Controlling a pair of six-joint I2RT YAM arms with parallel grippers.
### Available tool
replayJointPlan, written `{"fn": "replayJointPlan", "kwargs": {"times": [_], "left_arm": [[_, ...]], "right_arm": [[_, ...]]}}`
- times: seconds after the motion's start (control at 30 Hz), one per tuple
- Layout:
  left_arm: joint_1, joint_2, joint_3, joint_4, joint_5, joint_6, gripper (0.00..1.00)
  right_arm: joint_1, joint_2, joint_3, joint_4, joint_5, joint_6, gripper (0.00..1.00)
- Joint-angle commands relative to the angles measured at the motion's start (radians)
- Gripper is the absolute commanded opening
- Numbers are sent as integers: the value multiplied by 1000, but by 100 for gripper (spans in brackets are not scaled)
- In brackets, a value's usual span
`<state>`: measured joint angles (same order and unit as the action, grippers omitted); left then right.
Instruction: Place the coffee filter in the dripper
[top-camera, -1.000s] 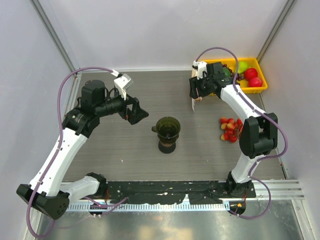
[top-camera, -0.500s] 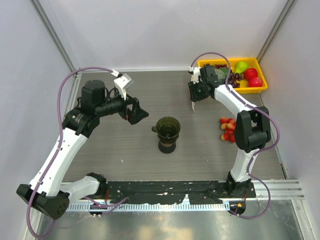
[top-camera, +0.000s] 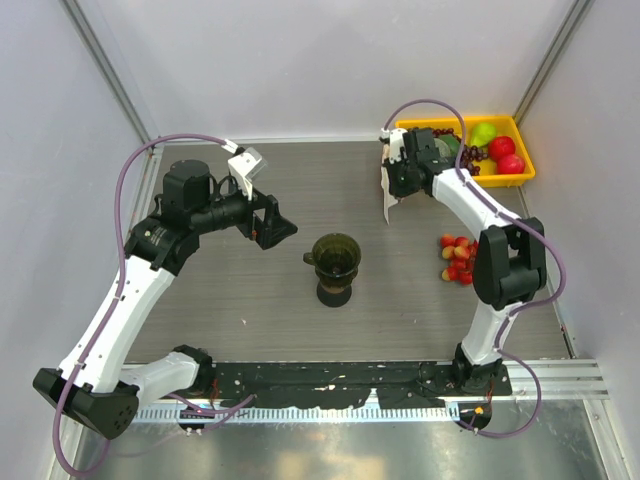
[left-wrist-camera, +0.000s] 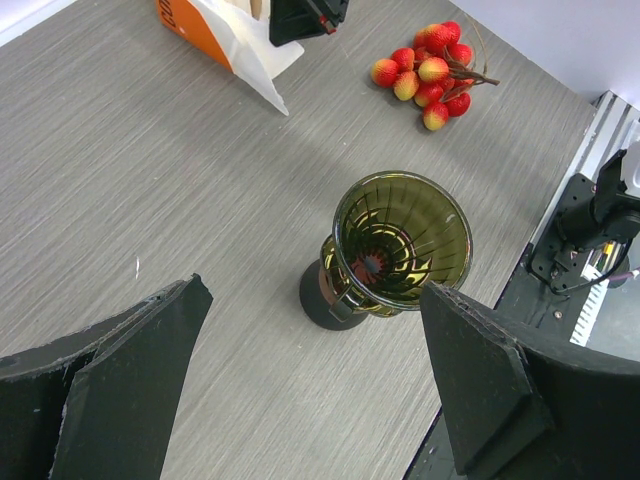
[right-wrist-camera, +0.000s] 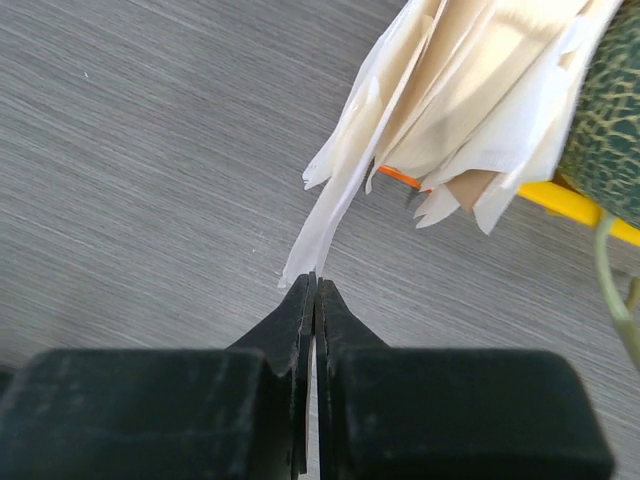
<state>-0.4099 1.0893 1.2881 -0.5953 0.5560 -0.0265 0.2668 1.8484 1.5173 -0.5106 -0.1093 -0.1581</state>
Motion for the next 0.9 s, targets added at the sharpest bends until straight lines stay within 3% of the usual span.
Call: {"fn": "replayJointPlan", "kwargs": {"times": [0.0,0.3,0.6,0.73,0.87], "left_arm": [[5,-12,17,32,22,-10,99],[5,-19,14,35,19,-10,99],[5,-23,14,37,19,-13,99],[5,-28,13,38,21,-16,99],[5,-31,14,38,21,-13,99]], "right_arm": [[-5,-138,6,-6,11,-15,5],[-3,-279,-80,-51,11,-105,5],[-1,-491,-192,-161,-162,-325,5],[12,-459,-192,-229,-210,-406,5],[44,-350,-158,-269,-141,-518,5]]}}
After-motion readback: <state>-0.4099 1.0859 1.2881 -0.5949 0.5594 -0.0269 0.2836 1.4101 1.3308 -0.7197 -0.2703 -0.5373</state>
